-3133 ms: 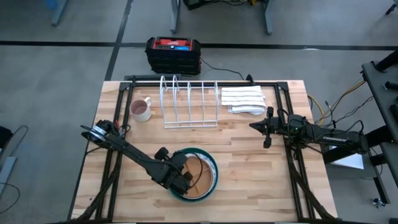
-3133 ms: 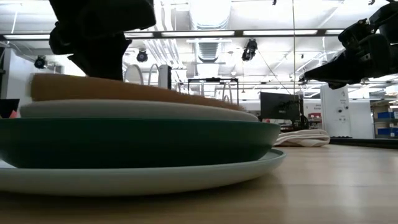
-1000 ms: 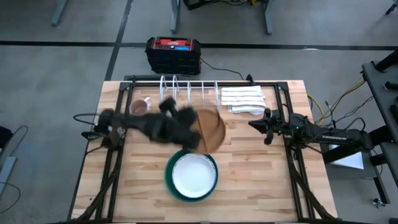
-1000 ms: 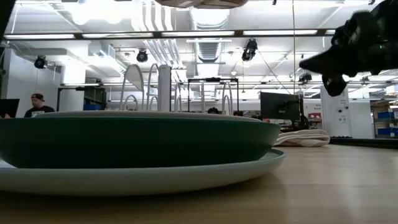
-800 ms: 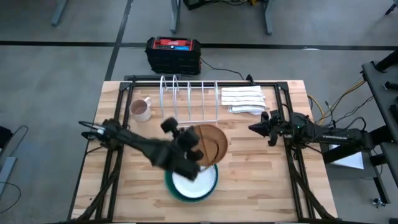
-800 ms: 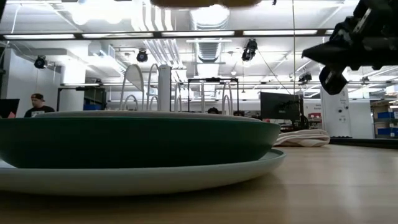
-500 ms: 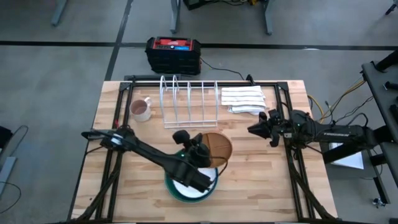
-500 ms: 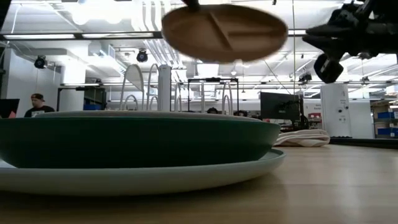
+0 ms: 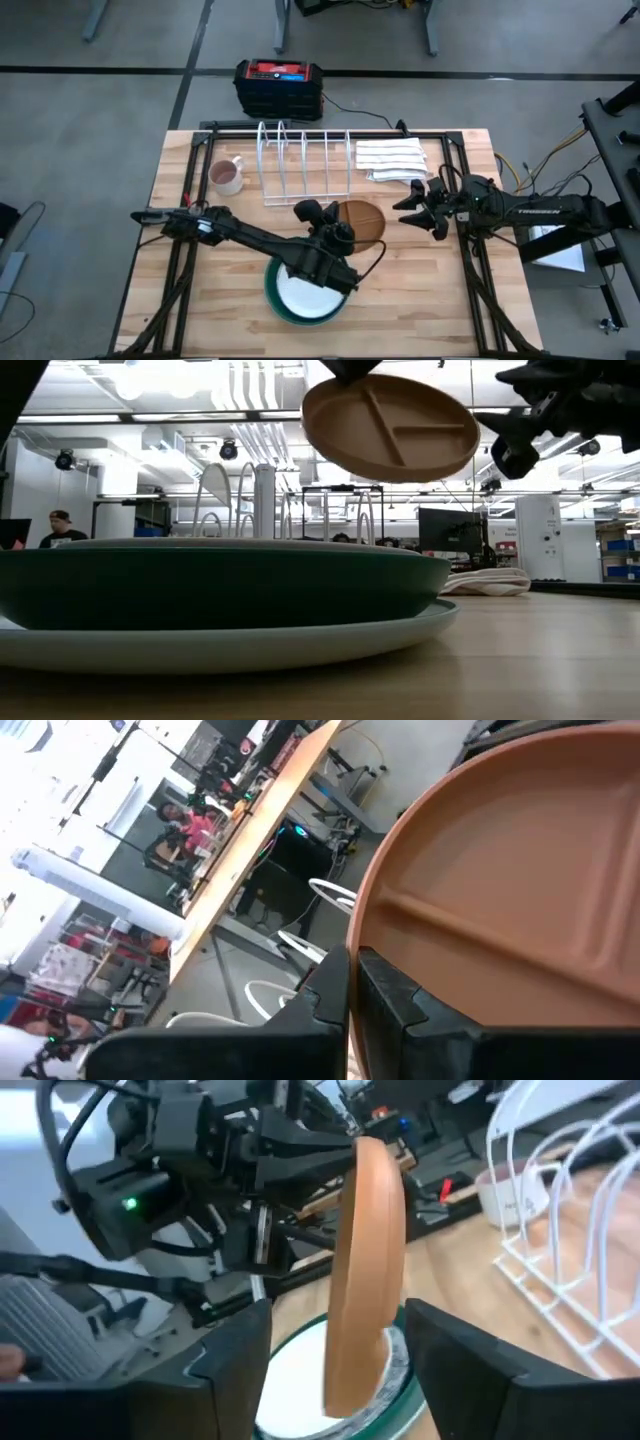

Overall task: Sort dishes
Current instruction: Put the brown plate into the dishwasher rack

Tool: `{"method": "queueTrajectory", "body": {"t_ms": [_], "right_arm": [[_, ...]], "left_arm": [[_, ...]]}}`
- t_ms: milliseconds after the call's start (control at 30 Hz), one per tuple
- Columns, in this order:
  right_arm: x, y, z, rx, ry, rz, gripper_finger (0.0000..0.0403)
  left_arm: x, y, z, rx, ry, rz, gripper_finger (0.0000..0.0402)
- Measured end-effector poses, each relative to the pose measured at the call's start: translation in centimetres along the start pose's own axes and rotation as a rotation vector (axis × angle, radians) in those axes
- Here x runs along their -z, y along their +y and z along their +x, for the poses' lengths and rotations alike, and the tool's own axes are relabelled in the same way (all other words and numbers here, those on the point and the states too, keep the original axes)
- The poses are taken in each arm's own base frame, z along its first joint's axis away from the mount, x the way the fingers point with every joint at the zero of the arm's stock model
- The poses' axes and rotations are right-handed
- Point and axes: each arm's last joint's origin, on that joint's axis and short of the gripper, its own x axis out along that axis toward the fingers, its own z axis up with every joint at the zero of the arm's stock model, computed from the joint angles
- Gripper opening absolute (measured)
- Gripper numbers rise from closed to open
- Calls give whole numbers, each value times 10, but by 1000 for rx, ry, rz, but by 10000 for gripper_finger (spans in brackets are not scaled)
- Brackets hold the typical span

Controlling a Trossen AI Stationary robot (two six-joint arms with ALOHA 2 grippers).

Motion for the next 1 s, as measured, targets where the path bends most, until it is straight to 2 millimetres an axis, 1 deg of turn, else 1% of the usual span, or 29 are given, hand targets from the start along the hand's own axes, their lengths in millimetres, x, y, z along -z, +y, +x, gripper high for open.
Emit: {"method": "queueTrajectory", "body": {"t_ms": [200,367,600,733,833,1000], "right_arm": [[6,-8,7,100,37,-55,239],[1,-10,20,116,78,-56,245],[-3,-11,44,100,183,-83,237],[-7,-12,52,113,219,-71,232],[-12,-12,53,161,212,-88,236],[-12,-11,44,256,217,-103,244]], "left_arm": [[-2,2,1,-5,-5,-19,0],[-2,1,1,-4,-7,-28,0],[-3,4,1,-11,-10,-21,0],[-2,5,1,-13,-6,-7,0],[-2,3,1,13,10,-13,0],[0,2,1,42,36,61,1]]}}
